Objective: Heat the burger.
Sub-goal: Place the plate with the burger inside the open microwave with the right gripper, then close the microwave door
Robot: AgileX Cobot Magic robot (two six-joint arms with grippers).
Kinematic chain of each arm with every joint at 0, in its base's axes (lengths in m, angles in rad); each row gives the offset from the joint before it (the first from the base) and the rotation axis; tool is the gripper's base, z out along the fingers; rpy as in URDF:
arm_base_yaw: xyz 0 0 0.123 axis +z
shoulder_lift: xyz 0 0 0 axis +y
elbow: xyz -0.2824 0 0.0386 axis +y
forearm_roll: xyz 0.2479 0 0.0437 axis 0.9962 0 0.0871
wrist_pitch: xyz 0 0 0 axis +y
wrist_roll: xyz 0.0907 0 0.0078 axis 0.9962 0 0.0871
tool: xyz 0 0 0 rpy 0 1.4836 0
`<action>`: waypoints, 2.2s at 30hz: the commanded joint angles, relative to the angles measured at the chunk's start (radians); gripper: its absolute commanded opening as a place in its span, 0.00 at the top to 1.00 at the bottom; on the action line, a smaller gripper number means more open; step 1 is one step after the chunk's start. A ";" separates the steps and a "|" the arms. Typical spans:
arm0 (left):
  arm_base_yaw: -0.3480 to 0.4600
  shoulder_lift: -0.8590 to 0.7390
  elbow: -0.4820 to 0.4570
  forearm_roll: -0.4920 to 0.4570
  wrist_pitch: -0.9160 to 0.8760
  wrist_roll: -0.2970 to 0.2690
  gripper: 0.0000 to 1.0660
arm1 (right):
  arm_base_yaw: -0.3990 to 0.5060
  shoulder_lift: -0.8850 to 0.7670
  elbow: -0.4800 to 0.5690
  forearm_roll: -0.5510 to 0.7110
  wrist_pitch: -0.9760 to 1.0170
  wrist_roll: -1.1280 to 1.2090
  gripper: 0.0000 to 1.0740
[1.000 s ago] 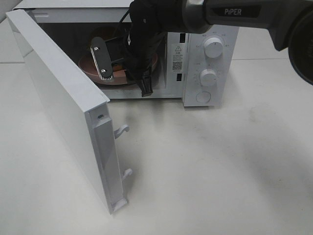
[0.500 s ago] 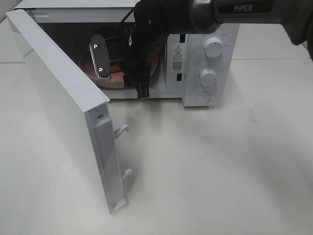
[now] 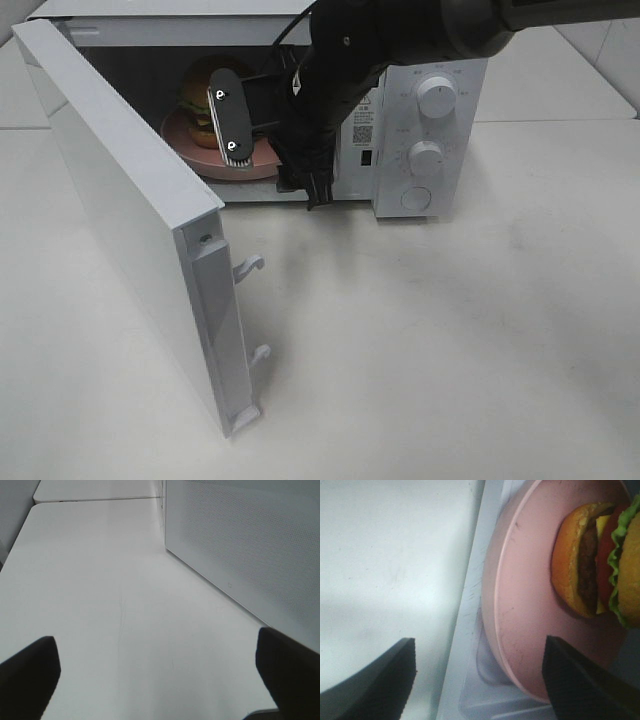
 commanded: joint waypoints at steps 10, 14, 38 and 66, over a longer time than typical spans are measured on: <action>-0.001 -0.014 0.000 0.001 -0.009 -0.003 0.06 | -0.016 -0.156 0.155 -0.053 -0.049 0.107 0.33; -0.001 -0.014 0.000 0.001 -0.009 -0.003 0.06 | -0.016 -0.211 0.212 -0.053 -0.048 0.131 0.33; -0.001 -0.014 0.000 0.001 -0.009 -0.003 0.06 | -0.016 -0.485 0.469 -0.053 -0.048 0.501 0.34; -0.001 -0.014 0.000 0.001 -0.009 -0.003 0.06 | -0.016 -0.920 0.770 -0.050 0.122 1.145 0.34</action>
